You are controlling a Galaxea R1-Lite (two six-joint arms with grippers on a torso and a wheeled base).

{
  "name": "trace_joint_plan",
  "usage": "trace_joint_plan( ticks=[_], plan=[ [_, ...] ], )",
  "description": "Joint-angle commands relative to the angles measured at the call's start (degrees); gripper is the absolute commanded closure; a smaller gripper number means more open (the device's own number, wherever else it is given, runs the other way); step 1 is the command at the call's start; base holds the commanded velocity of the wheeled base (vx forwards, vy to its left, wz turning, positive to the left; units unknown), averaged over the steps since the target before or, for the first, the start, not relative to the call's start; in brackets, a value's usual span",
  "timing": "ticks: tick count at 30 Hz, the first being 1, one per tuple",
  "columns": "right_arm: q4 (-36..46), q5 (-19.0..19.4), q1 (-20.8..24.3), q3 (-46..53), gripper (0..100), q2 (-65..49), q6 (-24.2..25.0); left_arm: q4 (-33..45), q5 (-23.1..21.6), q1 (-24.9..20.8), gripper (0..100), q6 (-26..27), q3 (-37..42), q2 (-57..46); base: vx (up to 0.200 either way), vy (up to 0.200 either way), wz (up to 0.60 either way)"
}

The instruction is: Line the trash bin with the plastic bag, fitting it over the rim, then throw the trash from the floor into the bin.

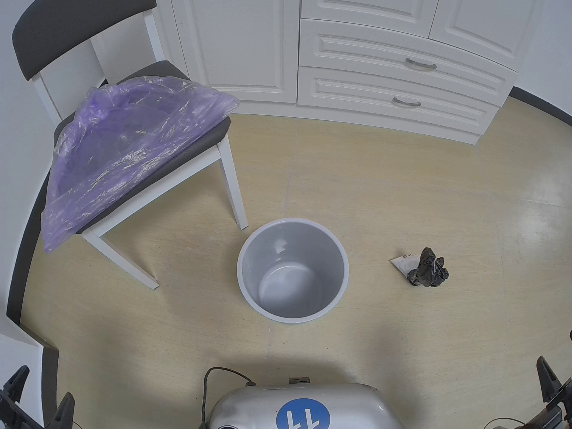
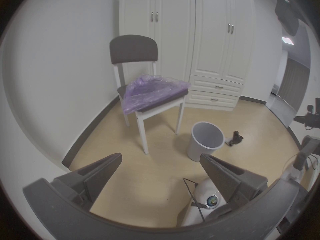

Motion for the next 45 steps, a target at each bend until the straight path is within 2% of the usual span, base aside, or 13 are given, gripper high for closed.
trace_joint_plan(
  ticks=[1,7,9,10,13,17,19,20,24,30,38,41,45],
  plan=[
    [4.5,0.3,1.5,-4.3,0,6.6,-0.5,4.2,-3.1,-0.9,0,0.4,-5.5,3.0,0.0,0.0,0.0],
    [4.4,0.2,1.7,-6.2,0,16.9,-1.8,3.7,-3.0,-1.2,0,0.4,-5.6,14.4,0.0,0.0,0.0],
    [4.4,0.2,1.7,-6.2,0,16.9,-1.8,3.7,-3.0,-1.2,0,0.4,-5.6,14.4,0.0,0.0,0.0],
    [3.5,0.3,1.7,-6.8,0,23.2,-5.1,1.8,-3.5,-1.2,0,0.4,-5.6,21.9,0.0,0.0,0.0],
    [1.6,0.2,1.7,-9.1,0,29.2,-7.0,-3.0,-3.5,-1.3,0,0.5,-5.5,28.8,0.0,0.0,0.0],
    [-6.9,0.0,1.8,-11.4,0,36.3,-7.6,-11.6,-3.3,-1.3,0,1.1,-5.6,35.0,0.0,0.0,0.0],
    [-7.6,-0.1,1.8,-11.5,0,36.8,-7.6,-12.2,-3.3,-1.3,0,1.1,-5.6,35.3,0.0,0.0,0.0],
    [-14.4,-0.4,1.9,-12.4,0,41.1,-8.3,-16.8,-3.2,-1.3,0,1.1,-6.3,38.5,0.0,0.0,0.0],
    [-19.2,-0.4,1.9,-13.3,0,44.3,-8.4,-19.6,-3.2,-1.3,0,1.1,-7.9,41.7,0.0,0.0,0.0],
    [-19.6,-0.5,1.9,-15.5,0,45.1,-8.7,-20.1,-3.0,-1.3,0,3.2,-9.2,42.7,0.0,0.0,0.0],
    [-19.8,-0.4,3.8,-18.3,0,44.3,-15.8,-23.1,-2.7,-0.6,0,9.5,-11.7,43.0,0.0,0.0,0.0],
    [-20.2,-0.4,5.8,-18.3,0,44.1,-18.6,-23.8,-2.7,-0.6,0,10.5,-12.6,43.2,0.0,0.0,0.0],
    [-22.2,-0.6,9.0,-16.6,0,43.8,-17.9,-23.9,-2.6,0.1,0,13.5,-14.6,43.4,0.0,0.0,0.0]
  ],
)
